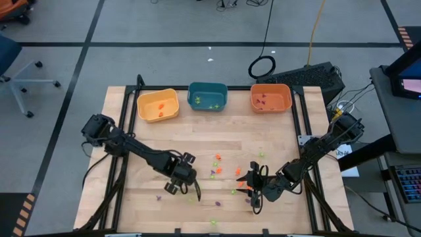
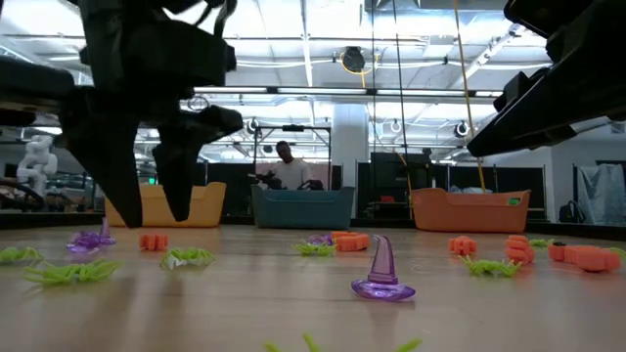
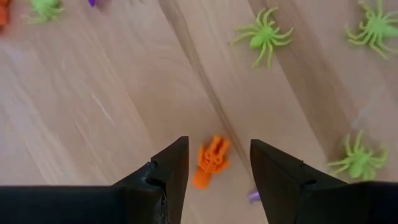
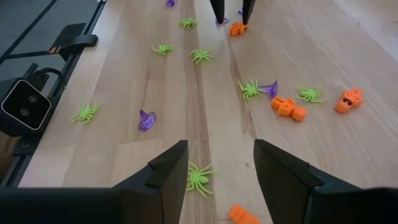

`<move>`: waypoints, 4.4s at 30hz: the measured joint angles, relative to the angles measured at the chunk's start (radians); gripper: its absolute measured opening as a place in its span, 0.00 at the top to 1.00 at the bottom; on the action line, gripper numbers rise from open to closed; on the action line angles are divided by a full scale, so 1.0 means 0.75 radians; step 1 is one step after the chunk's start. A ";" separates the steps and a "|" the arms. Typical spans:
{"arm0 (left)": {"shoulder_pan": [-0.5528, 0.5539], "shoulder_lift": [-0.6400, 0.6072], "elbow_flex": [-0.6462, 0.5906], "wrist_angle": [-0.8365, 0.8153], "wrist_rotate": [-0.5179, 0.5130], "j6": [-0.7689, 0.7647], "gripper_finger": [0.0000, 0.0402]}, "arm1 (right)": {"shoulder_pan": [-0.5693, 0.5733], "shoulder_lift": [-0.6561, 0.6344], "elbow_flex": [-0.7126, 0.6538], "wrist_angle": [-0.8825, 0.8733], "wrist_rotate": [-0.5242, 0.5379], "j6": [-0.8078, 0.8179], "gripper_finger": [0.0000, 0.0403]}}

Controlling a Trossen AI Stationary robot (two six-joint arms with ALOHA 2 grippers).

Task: Sort Halloween decoration
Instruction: Put the orange skeleton into the orange bin

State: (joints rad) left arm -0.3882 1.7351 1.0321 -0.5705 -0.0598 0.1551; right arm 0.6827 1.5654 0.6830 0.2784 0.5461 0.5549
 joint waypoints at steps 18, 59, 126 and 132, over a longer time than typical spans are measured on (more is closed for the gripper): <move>0.058 0.046 0.000 -0.054 0.006 0.185 0.59 | 0.000 0.000 0.000 -0.003 -0.001 0.001 0.58; -0.043 -0.423 0.027 -0.009 -0.074 0.011 0.95 | 0.000 0.000 -0.001 -0.003 -0.001 0.002 0.58; -0.162 -0.498 -0.608 1.495 -0.397 0.142 0.95 | 0.003 0.001 -0.001 -0.008 0.011 -0.038 0.58; -0.162 -0.498 -0.608 1.434 -0.397 0.423 0.95 | 0.003 0.001 -0.001 -0.008 0.011 -0.038 0.58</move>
State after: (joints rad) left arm -0.5098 1.3613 0.5762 0.5049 -0.3573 0.4725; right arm 0.6846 1.5658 0.6827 0.2722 0.5545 0.5262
